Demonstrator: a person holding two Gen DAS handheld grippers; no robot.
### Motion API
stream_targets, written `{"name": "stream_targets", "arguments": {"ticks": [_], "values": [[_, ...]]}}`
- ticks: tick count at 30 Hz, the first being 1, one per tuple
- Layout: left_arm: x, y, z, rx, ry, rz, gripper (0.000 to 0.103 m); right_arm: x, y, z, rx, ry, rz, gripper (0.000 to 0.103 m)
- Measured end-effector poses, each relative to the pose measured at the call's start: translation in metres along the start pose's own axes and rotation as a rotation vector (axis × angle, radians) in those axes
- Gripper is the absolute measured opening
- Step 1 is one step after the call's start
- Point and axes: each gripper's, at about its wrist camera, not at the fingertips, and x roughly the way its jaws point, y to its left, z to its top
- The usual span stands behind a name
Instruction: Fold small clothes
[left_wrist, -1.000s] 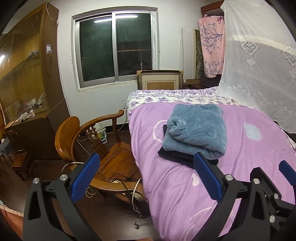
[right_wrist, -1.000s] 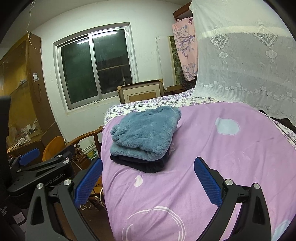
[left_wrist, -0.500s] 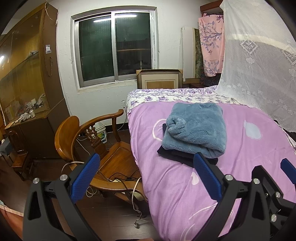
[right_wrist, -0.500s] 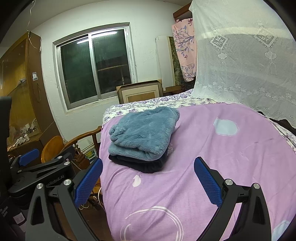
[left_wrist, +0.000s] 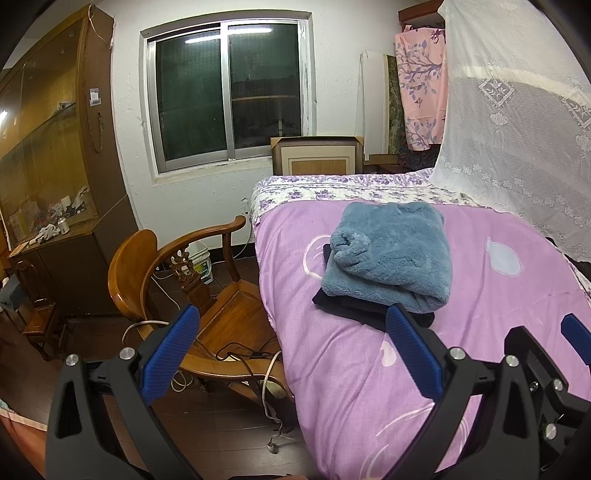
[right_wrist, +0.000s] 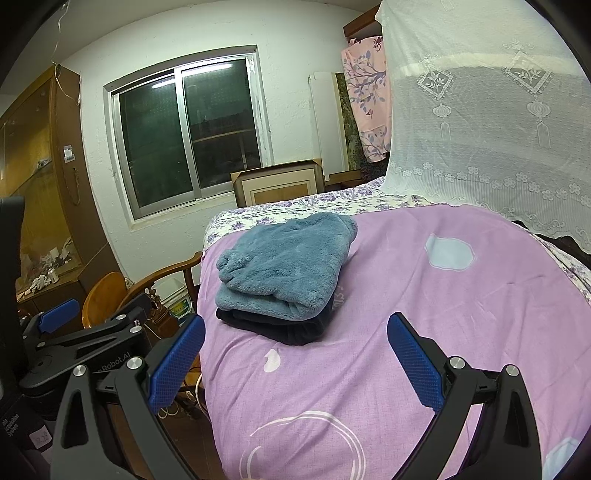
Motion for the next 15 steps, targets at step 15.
{"name": "stream_targets", "arguments": {"ticks": [15], "values": [[0.0007,0.0,0.0004,0.001,0.001,-0.001,0.099,-0.0005,-0.0006,0.0002,-0.002,0.0,-0.001,0.1]]}}
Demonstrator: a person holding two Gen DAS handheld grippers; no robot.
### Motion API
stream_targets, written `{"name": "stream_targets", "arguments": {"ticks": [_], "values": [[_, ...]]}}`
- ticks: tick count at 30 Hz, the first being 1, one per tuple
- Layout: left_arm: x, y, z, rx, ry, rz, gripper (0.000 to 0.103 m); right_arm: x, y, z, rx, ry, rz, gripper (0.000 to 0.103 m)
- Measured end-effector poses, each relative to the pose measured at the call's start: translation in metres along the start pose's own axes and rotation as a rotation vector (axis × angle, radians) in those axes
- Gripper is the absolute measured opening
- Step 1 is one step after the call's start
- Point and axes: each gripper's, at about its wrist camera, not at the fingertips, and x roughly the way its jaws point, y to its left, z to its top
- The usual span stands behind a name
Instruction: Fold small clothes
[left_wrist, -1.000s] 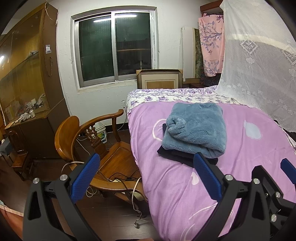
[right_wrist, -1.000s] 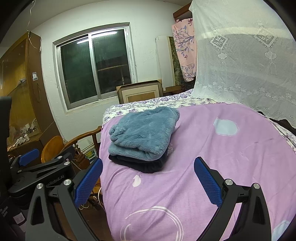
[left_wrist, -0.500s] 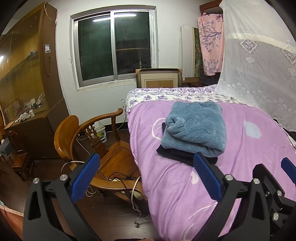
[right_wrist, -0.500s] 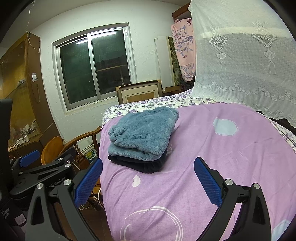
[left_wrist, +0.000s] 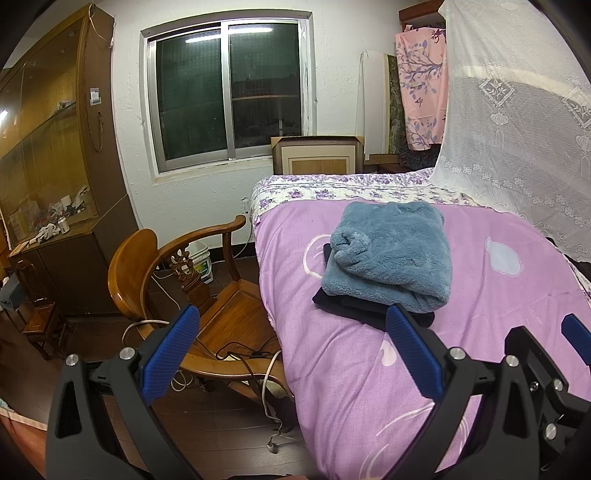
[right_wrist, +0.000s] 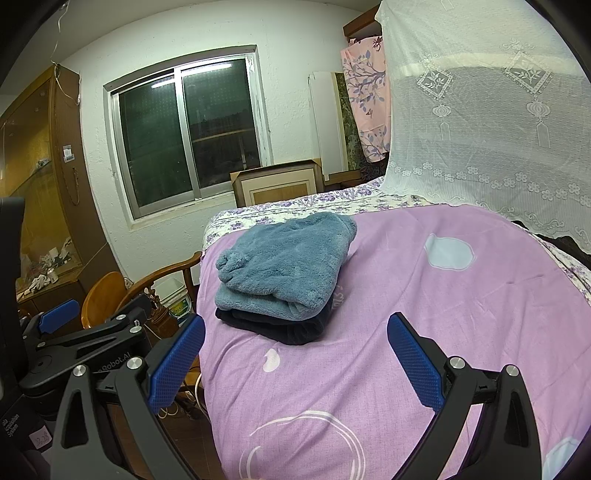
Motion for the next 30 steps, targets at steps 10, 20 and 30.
{"name": "stream_targets", "arguments": {"ticks": [10,20,30], "values": [[0.0014,-0.0019,-0.003,0.002,0.003,0.0,0.099,-0.0003,-0.0002,0.0,0.001,0.0,0.002,0.1],[0.0042,-0.0038,-0.0048,0.006,0.008,-0.009,0.099,-0.0006,-0.0012,-0.0003,0.004,0.004,0.001,0.1],[0.0024,-0.0046,-0.002,0.016,0.006,-0.003,0.099,0.0008,-0.0012,-0.0008,0.008,0.003,0.002,0.1]]}}
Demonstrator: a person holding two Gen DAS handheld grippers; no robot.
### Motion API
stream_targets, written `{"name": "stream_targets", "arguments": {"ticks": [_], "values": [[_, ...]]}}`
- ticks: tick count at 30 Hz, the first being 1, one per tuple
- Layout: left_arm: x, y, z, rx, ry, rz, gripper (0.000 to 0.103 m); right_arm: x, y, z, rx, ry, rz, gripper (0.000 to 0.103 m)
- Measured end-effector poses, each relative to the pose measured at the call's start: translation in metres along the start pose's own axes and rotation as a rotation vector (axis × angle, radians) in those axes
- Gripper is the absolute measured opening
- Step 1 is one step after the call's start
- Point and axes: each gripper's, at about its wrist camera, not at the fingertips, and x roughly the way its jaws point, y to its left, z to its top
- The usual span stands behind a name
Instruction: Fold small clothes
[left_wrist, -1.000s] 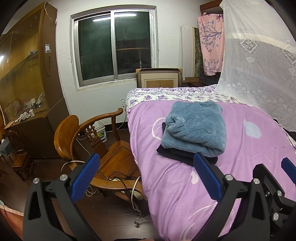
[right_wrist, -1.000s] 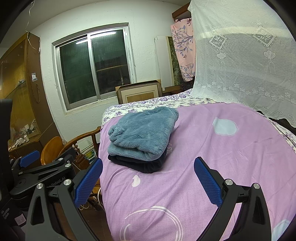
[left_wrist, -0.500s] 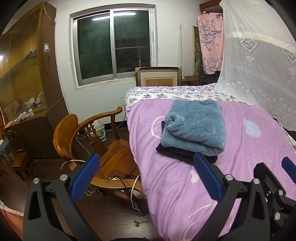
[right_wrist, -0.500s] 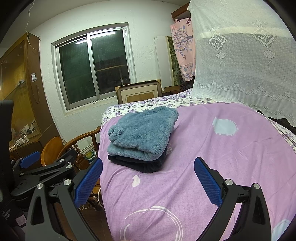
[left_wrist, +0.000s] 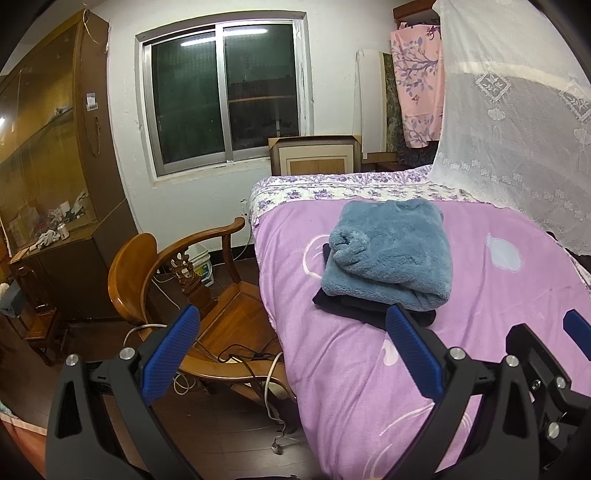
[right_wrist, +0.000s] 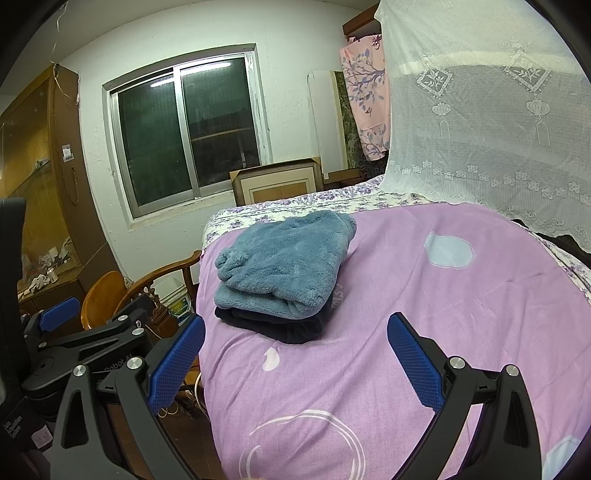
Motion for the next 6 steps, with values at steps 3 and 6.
{"name": "stream_targets", "arguments": {"ticks": [3,6], "values": [[0.002,0.0021,0.0013,-0.021,0.012,-0.016,0.099,-0.0006,-0.0001,-0.0003,0.0,-0.001,0.004,0.1],[0.0019,0.0017,0.002,-0.012,0.006,-0.009,0.099,-0.0004,0.0011,-0.0007,-0.002,-0.002,0.002,0.1]]}}
